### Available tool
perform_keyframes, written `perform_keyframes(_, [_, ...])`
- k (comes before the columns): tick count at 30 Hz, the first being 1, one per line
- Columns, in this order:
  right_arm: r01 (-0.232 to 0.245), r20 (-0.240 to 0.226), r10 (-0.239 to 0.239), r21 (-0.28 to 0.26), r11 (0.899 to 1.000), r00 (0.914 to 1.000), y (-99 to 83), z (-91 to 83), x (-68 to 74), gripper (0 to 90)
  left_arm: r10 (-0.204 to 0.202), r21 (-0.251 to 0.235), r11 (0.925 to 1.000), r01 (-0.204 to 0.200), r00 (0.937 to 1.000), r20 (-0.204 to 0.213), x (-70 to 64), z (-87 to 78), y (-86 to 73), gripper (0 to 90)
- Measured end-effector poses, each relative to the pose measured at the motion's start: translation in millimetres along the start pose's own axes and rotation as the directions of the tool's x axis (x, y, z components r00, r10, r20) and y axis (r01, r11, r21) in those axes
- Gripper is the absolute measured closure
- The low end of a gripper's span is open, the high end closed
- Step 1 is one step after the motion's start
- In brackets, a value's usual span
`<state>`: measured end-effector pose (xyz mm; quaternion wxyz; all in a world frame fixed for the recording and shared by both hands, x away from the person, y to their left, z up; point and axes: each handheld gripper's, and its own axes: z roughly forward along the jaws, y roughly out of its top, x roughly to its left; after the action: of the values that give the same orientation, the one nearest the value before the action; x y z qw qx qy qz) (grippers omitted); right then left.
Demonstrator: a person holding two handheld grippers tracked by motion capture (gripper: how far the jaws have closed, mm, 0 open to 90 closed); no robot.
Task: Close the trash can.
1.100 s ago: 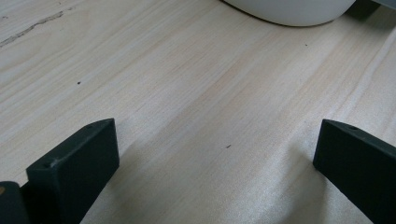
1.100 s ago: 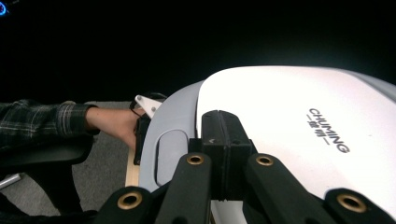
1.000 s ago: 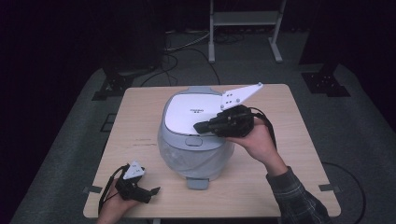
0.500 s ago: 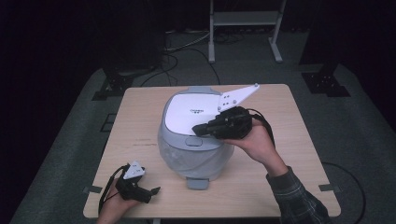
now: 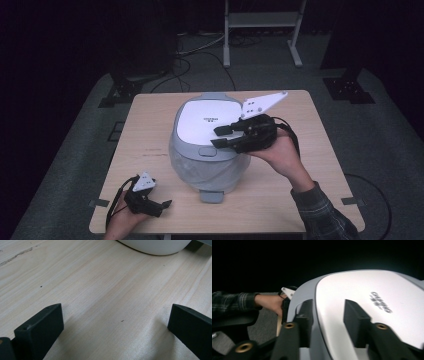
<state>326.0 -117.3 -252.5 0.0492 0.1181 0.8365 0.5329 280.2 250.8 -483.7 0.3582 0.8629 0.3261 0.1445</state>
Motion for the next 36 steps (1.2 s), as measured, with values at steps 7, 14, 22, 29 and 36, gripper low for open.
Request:
perform_keyframes(7, [-0.035,0.090,0.039,-0.045,0.998,0.9952,-13.1,-29.3,-4.1,35.6,0.000,0.000,1.0000,0.000,1.0000,0.000,0.0,0.0,0.0,0.0])
perform_keyframes(14, [-0.046,0.180,0.059,-0.076,0.996,0.9819,-32.9,-57.7,-2.6,20.8,0.000,0.000,1.0000,0.000,1.0000,0.000,0.0,0.0,0.1,0.0])
perform_keyframes(22, [-0.107,0.242,0.125,-0.087,0.990,0.9622,-67.5,-79.3,-7.0,12.9,0.000,0.000,1.0000,0.000,1.0000,0.000,0.0,0.1,0.0,0.0])
perform_keyframes(29, [-0.131,0.294,0.154,-0.097,0.987,0.9431,-94.4,-88.2,-10.0,9.2,0.000,0.000,1.0000,0.000,1.0000,0.000,0.0,0.1,0.0,0.0])
perform_keyframes(36, [-0.153,0.341,0.179,-0.102,0.983,0.9230,-127.4,-87.9,-10.6,1.2,0.000,0.001,1.0000,0.000,1.0000,0.001,0.1,0.0,0.1,0.0])
